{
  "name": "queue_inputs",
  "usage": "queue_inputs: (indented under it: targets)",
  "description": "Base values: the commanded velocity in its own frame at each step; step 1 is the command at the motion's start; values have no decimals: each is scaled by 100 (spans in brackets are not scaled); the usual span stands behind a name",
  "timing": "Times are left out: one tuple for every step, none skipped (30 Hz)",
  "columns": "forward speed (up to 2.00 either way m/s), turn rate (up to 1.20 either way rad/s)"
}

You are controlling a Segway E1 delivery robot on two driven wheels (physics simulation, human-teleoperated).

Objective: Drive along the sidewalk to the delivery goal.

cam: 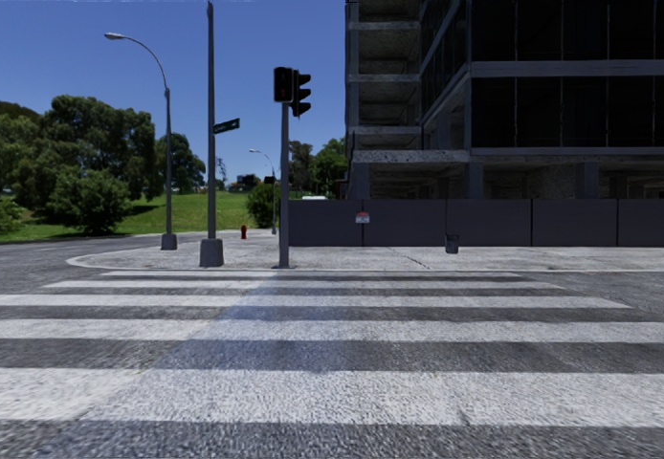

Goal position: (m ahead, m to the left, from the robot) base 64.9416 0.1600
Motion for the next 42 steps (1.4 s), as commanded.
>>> queue_inputs:
  targets:
    - [200, -29]
    - [200, -29]
    - [200, -29]
    - [200, -29]
    - [200, -29]
    - [200, -29]
    - [200, -29]
    - [200, -29]
    - [200, -29]
    - [200, -29]
    - [200, -29]
    - [200, -29]
    - [200, -29]
    - [200, -29]
    - [200, -29]
    - [200, -29]
    - [200, -29]
    - [200, -29]
    - [200, -29]
    - [200, -29]
    - [200, -29]
    - [200, -29]
    - [200, -28]
    - [200, -17]
    - [200, -6]
    - [200, -6]
    - [200, 0]
    - [200, 0]
    - [200, 0]
    - [200, 0]
    - [200, 0]
    - [200, 0]
    - [200, 0]
    - [200, 0]
    - [200, 0]
    - [200, 0]
    - [200, 0]
    - [200, 0]
    - [200, 0]
    - [200, 0]
    - [200, 0]
    - [200, 0]
